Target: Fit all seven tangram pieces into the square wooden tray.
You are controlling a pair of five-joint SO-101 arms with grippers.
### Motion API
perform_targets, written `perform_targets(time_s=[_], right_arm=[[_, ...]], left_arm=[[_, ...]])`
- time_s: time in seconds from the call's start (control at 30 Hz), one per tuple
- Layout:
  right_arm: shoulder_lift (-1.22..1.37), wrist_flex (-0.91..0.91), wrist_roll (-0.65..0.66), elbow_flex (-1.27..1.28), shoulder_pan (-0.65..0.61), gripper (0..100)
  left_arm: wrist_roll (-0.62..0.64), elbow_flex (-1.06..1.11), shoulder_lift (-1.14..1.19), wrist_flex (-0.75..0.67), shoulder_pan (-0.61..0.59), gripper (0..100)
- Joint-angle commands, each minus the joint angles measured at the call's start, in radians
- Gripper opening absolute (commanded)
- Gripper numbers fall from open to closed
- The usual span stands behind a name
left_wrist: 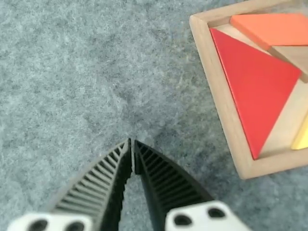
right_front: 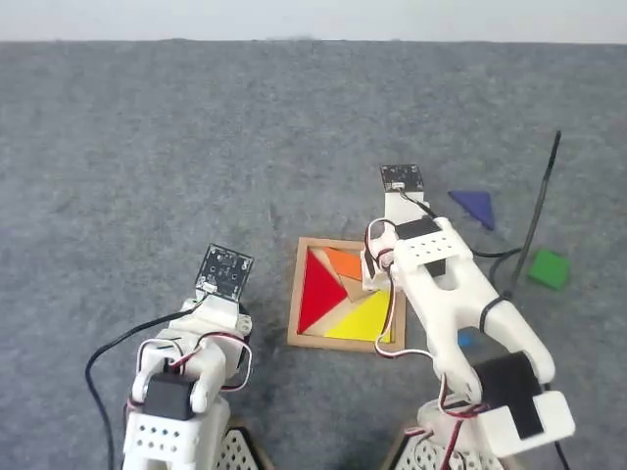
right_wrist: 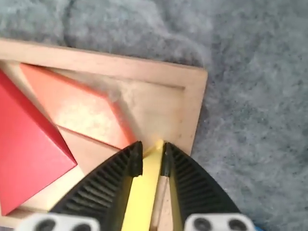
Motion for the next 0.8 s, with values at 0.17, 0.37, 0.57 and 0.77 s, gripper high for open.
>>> perform_targets(time_s=[0.17, 0.37, 0.57, 0.77], right_arm=[[-0.010, 0.013, 0.021, -0.034, 0.005, 0.3], [-0.015, 0.015, 0.055, -0.038, 0.005, 0.6], [-0.093, 0.021, 0.058, -0.035, 0.001, 0.6], [-0.251, 0.036, 0.063, 0.011, -0.004, 0.6]], left_arm=[[0.005, -0.012, -0.021, 0.005, -0.005, 1], [0.005, -0.012, -0.021, 0.005, -0.005, 1], [0.005, -0.012, -0.021, 0.005, -0.005, 1], [0.005, -0.012, -0.021, 0.005, -0.005, 1]])
